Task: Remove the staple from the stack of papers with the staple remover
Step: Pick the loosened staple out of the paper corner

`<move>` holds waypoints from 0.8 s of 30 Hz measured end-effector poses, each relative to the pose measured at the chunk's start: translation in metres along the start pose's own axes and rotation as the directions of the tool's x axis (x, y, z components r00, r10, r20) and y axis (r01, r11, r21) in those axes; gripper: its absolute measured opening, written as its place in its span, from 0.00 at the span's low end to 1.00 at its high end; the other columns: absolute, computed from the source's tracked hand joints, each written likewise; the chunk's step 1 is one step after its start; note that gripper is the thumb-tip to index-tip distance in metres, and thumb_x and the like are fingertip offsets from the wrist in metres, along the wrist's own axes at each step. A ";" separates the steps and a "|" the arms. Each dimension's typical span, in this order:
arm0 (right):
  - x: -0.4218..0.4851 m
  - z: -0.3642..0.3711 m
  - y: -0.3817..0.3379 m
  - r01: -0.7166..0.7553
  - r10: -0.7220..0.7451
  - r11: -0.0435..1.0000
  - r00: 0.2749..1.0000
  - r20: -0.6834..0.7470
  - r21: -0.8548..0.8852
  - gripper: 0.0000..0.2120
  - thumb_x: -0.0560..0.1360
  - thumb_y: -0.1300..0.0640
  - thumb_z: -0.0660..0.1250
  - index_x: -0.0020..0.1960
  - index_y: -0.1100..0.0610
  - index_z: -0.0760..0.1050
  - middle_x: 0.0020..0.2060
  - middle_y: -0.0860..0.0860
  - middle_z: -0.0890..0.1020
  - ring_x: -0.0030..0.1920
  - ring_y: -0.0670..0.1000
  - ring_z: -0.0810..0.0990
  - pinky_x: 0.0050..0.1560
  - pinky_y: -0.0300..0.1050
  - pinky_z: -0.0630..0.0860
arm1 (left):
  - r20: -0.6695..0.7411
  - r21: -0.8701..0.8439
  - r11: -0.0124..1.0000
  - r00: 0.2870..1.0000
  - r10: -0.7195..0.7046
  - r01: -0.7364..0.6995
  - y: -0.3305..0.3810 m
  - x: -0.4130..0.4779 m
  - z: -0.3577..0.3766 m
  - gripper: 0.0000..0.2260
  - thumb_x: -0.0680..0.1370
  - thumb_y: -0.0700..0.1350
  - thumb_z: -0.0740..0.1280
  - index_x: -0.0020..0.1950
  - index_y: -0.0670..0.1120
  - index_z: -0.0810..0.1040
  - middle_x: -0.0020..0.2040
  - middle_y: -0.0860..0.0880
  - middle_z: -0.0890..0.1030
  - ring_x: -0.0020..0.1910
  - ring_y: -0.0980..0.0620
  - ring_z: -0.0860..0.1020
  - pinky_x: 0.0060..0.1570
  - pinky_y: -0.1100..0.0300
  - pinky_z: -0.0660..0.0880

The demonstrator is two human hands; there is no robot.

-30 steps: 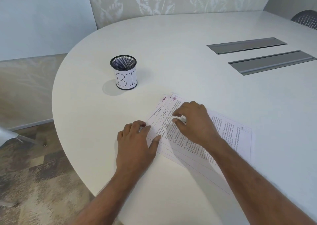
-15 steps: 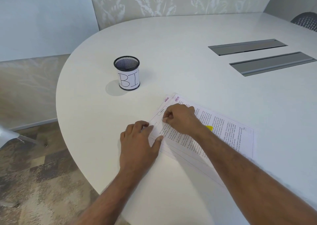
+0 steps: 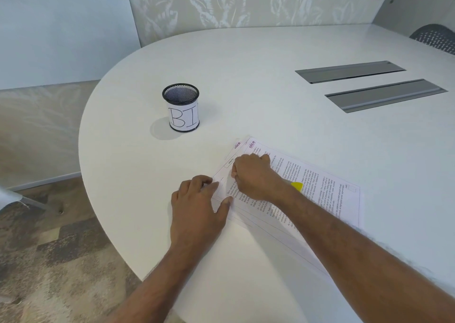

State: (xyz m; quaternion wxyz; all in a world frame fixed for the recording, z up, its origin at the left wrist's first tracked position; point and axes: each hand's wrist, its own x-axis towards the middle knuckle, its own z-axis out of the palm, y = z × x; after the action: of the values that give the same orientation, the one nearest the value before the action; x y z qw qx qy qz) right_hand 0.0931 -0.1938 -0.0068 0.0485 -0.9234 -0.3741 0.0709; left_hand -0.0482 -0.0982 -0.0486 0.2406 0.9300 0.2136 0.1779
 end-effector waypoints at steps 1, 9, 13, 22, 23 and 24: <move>-0.002 0.000 -0.001 0.014 -0.014 1.000 1.000 -0.002 -0.006 0.08 0.78 0.60 0.61 0.55 0.58 0.75 0.51 0.53 0.79 0.54 0.55 0.76 0.63 0.56 0.64 | 0.003 -0.001 1.000 1.000 -0.002 0.002 0.000 0.000 0.000 0.18 0.75 0.57 0.72 0.60 0.48 0.85 0.60 0.51 0.82 0.60 0.45 0.77 0.59 0.52 0.67; -0.003 -0.020 0.003 0.060 -0.066 0.978 0.998 0.022 0.202 0.07 0.78 0.60 0.64 0.49 0.60 0.80 0.46 0.52 0.84 0.49 0.53 0.81 0.59 0.51 0.76 | 0.003 -0.001 1.000 1.000 -0.008 0.008 0.001 -0.001 -0.002 0.18 0.76 0.57 0.72 0.61 0.48 0.85 0.61 0.52 0.81 0.61 0.45 0.76 0.60 0.52 0.67; 0.002 -0.019 0.009 0.059 -0.071 0.941 0.997 0.024 0.333 0.03 0.72 0.62 0.69 0.44 0.60 0.82 0.39 0.51 0.85 0.41 0.50 0.83 0.46 0.48 0.82 | 0.014 -0.001 1.000 1.000 -0.011 0.011 0.002 0.000 -0.001 0.19 0.76 0.58 0.71 0.62 0.49 0.84 0.62 0.52 0.81 0.62 0.46 0.76 0.62 0.52 0.67; 0.003 -0.012 0.017 0.089 -0.087 0.891 0.996 -0.026 0.445 0.06 0.72 0.63 0.69 0.45 0.56 0.82 0.35 0.40 0.80 0.35 0.38 0.77 0.37 0.28 0.73 | 0.005 0.001 1.000 1.000 -0.005 0.004 0.002 -0.001 -0.001 0.18 0.76 0.57 0.71 0.61 0.49 0.84 0.61 0.53 0.81 0.62 0.46 0.76 0.61 0.51 0.67; 0.002 -0.013 0.019 0.086 -0.085 0.890 0.996 -0.022 0.447 0.07 0.73 0.63 0.67 0.47 0.55 0.82 0.36 0.39 0.79 0.35 0.36 0.77 0.37 0.27 0.72 | 0.003 0.004 1.000 1.000 -0.004 0.004 0.001 -0.001 -0.001 0.19 0.76 0.57 0.71 0.61 0.49 0.85 0.61 0.53 0.81 0.62 0.46 0.76 0.61 0.51 0.67; 0.002 -0.014 0.021 0.082 -0.084 0.891 0.996 -0.016 0.447 0.07 0.75 0.62 0.67 0.49 0.56 0.82 0.38 0.38 0.79 0.37 0.37 0.77 0.40 0.28 0.72 | 0.000 0.005 1.000 1.000 -0.002 0.002 0.001 -0.001 -0.001 0.18 0.76 0.57 0.71 0.61 0.48 0.85 0.61 0.52 0.81 0.61 0.46 0.76 0.61 0.51 0.67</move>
State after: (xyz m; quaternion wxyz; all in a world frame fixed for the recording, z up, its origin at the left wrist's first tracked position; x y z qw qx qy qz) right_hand 0.1113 -0.2085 0.0033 0.2616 -0.8705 -0.3871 0.1547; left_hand -0.0489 -0.0990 -0.0471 0.2383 0.9304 0.2150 0.1769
